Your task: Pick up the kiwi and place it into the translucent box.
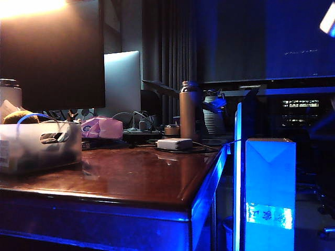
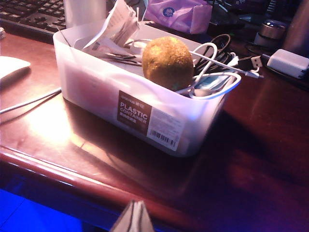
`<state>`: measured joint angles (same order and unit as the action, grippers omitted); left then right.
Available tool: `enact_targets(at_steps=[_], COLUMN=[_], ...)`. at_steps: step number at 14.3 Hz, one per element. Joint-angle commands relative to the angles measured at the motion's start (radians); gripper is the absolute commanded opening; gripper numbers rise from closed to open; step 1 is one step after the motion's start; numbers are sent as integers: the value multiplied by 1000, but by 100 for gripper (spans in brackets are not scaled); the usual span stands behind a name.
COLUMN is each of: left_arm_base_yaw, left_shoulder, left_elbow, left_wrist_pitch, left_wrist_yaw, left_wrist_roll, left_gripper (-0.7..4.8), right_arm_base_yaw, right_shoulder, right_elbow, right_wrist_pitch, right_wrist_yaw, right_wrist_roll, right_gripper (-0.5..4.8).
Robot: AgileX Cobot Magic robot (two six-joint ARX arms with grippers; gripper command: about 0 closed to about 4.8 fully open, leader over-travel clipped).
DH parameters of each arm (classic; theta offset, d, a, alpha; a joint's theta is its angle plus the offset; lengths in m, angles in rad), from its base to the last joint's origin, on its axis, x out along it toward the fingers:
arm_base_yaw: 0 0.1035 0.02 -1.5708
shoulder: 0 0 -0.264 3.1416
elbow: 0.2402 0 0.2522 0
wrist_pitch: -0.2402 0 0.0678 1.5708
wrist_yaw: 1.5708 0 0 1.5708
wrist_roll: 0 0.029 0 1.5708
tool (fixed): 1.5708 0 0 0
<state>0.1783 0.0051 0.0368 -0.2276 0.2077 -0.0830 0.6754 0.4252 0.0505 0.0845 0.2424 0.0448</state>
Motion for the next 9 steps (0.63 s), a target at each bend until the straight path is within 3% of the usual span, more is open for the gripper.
enact_targets(at_steps=[1, 6, 9], left_arm_base_yaw=[0, 0, 0], left_shoulder=[-1, -1, -1], left_elbow=[-7, -7, -7], left_wrist_pitch=[-5, -5, -5], left_wrist_yaw=[-3, -3, -3], left_wrist_roll=[-1, -1, -1], left_gripper=[-3, -3, -2], right_arm_base_yaw=[1, -1, -107], right_shoulder=[-2, -37, -193], right_elbow=[4, 4, 3], right_wrist_pitch=[88, 121, -18], right_wrist_yaw=[-2, -2, -61], right_wrist_roll=[5, 4, 4], right_gripper=[-1, -1, -1])
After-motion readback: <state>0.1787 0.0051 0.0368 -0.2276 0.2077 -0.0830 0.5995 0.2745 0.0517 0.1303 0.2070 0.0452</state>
